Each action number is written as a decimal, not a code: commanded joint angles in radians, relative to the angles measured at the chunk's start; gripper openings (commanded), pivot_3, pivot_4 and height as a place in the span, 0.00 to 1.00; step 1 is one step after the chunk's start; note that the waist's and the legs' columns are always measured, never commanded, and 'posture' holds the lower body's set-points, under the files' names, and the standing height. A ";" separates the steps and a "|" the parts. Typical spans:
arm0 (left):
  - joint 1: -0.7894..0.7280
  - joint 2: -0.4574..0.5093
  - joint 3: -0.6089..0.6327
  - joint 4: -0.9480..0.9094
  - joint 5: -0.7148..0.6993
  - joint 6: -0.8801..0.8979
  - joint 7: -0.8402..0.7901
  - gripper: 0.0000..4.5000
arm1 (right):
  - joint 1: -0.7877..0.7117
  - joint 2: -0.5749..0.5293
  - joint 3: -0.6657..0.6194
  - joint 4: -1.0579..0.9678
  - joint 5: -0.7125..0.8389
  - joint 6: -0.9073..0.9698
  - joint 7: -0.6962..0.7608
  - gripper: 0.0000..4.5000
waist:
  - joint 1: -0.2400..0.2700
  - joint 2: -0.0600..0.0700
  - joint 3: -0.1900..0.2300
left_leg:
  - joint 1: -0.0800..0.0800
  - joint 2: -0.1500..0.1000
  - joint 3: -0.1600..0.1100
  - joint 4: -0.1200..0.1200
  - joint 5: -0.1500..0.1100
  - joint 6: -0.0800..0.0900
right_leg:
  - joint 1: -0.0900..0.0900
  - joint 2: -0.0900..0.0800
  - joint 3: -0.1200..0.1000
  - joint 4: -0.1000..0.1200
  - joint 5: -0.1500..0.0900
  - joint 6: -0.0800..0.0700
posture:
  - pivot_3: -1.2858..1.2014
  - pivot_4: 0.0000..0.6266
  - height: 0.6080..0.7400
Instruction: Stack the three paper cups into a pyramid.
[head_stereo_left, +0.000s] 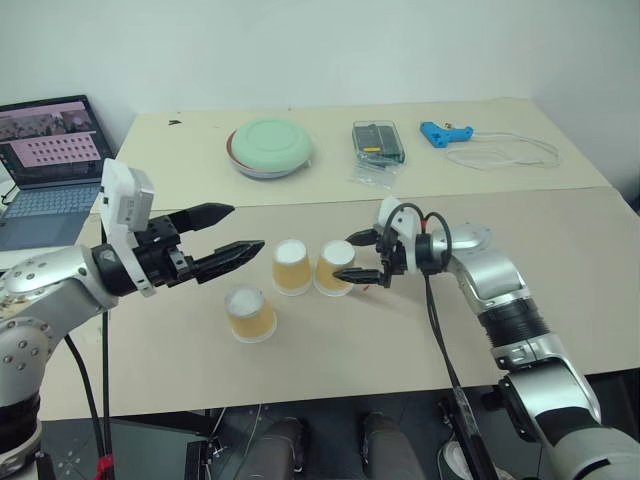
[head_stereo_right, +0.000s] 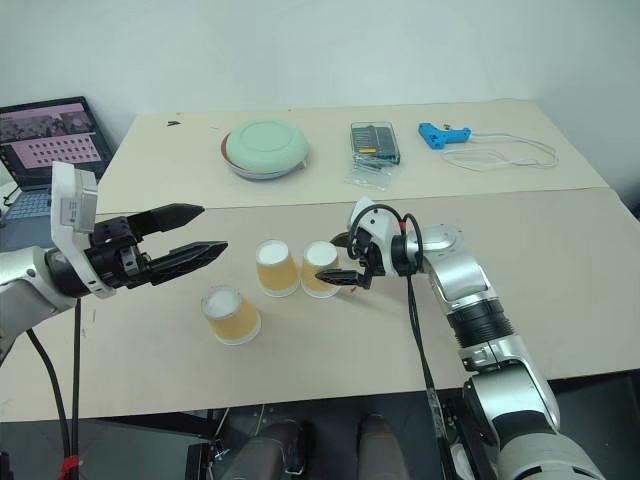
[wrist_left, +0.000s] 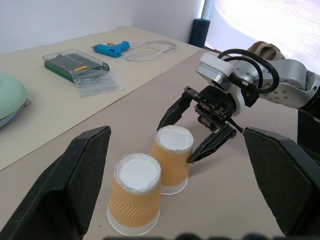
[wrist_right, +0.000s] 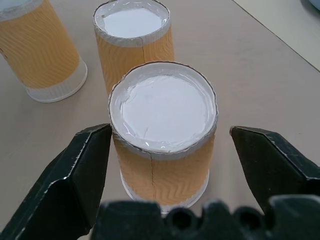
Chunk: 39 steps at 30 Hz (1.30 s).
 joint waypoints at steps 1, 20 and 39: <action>-0.007 0.012 0.029 -0.025 -0.009 -0.006 0.002 1.00 | -0.024 -0.025 -0.044 -0.085 0.034 0.014 0.009 0.99 | 0.001 0.000 0.000 | 0.000 0.000 0.000 0.000 0.000 0.000 | 0.000 0.000 0.000 0.000 0.000 0.000 | 0.52 0.24 1.00; 0.255 0.029 0.143 -0.163 -0.010 0.027 0.024 1.00 | 0.151 -0.325 -0.166 -0.712 0.296 0.320 0.044 0.99 | 0.002 0.000 0.000 | -0.001 0.003 0.001 0.000 -0.001 0.001 | 0.000 -0.001 0.001 -0.001 -0.001 0.000 | 0.52 0.24 1.00; 0.369 0.013 -0.045 -0.107 0.256 -0.096 -0.102 1.00 | 0.131 -0.313 -0.145 -0.742 0.352 0.331 -0.009 0.99 | 0.013 0.000 0.000 | -0.002 0.003 0.003 0.000 -0.002 0.000 | 0.000 -0.002 0.000 -0.003 -0.001 0.001 | 0.52 0.24 1.00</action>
